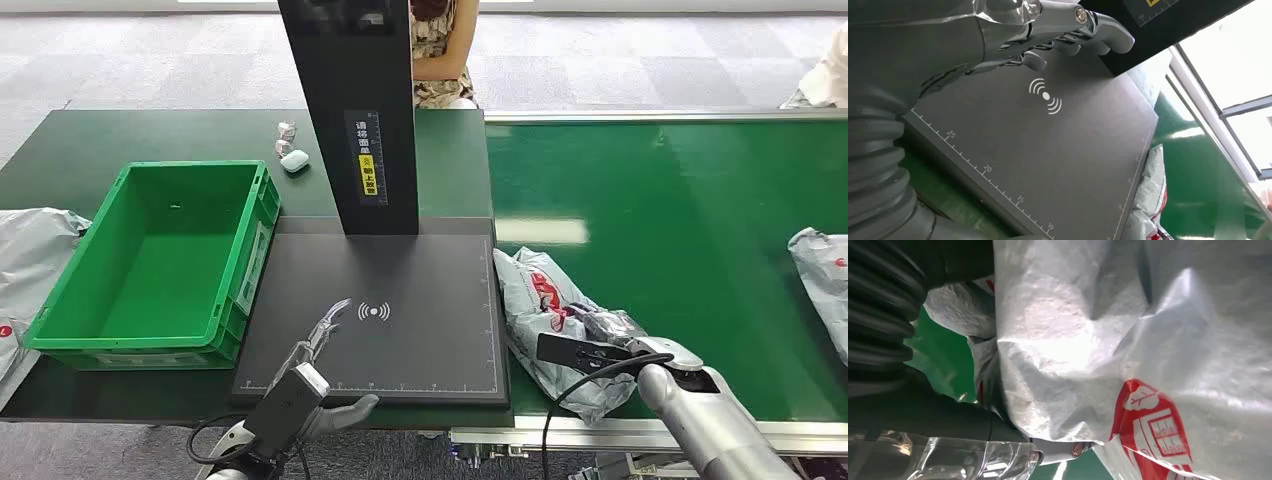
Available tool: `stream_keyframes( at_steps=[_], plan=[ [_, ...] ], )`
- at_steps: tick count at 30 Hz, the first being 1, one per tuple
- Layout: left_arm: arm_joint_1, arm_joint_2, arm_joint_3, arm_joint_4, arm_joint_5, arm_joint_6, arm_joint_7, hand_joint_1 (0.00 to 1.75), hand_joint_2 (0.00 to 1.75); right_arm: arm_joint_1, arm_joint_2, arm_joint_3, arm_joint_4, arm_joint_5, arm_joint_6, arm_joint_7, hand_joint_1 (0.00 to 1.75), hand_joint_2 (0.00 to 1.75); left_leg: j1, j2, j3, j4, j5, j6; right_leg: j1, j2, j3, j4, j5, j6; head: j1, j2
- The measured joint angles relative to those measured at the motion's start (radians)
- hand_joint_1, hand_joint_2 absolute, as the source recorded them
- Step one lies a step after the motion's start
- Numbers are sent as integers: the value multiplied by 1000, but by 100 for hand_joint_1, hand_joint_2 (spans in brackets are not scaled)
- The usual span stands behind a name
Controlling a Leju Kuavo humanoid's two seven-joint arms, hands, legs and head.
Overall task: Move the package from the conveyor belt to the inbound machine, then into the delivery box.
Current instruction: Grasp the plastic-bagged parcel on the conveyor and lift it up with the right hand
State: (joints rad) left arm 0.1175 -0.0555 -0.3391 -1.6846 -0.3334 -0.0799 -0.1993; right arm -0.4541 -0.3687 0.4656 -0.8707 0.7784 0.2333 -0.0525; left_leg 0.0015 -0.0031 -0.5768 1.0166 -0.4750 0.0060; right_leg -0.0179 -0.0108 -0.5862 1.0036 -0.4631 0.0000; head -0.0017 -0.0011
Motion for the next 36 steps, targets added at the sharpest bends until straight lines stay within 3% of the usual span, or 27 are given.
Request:
stream_keyframes(
  at_steps=[13,19,22,25,27,32,36],
  plan=[
    [1,14,-3,9,9,1,-3,0,175,29,-28,16,-38,-18,-24,5,175,175,0,-1,1,0,0,0,0,-1,2,0,0,1,0,0],
    [6,19,-7,9,10,21,-3,0,175,67,-29,20,-67,11,-153,9,175,175,0,-1,0,0,0,0,0,-1,2,0,0,1,0,0],
    [17,20,-8,8,6,36,-4,0,175,100,-21,-1,-96,4,-280,-11,175,175,0,-1,-1,0,0,0,0,-1,1,0,0,1,0,0],
    [26,19,-10,6,-7,51,-3,0,175,142,13,-75,-150,-131,-443,-98,175,175,0,-1,-2,0,0,0,0,-1,0,0,0,0,0,0],
    [25,17,-11,6,-10,55,-3,0,175,161,45,-148,-192,-294,-488,-169,175,175,0,-1,-2,0,0,0,0,-1,-1,0,0,0,0,0],
    [19,14,-11,6,-5,59,-13,0,175,188,107,-314,-290,-705,-466,-297,175,175,0,-1,-2,0,0,0,0,-1,-1,0,0,0,0,0],
    [19,14,-11,6,-2,69,-24,0,175,210,132,-377,-364,-866,-472,-351,175,175,0,-1,-3,0,0,0,0,0,-1,0,0,0,0,0]
  ],
)
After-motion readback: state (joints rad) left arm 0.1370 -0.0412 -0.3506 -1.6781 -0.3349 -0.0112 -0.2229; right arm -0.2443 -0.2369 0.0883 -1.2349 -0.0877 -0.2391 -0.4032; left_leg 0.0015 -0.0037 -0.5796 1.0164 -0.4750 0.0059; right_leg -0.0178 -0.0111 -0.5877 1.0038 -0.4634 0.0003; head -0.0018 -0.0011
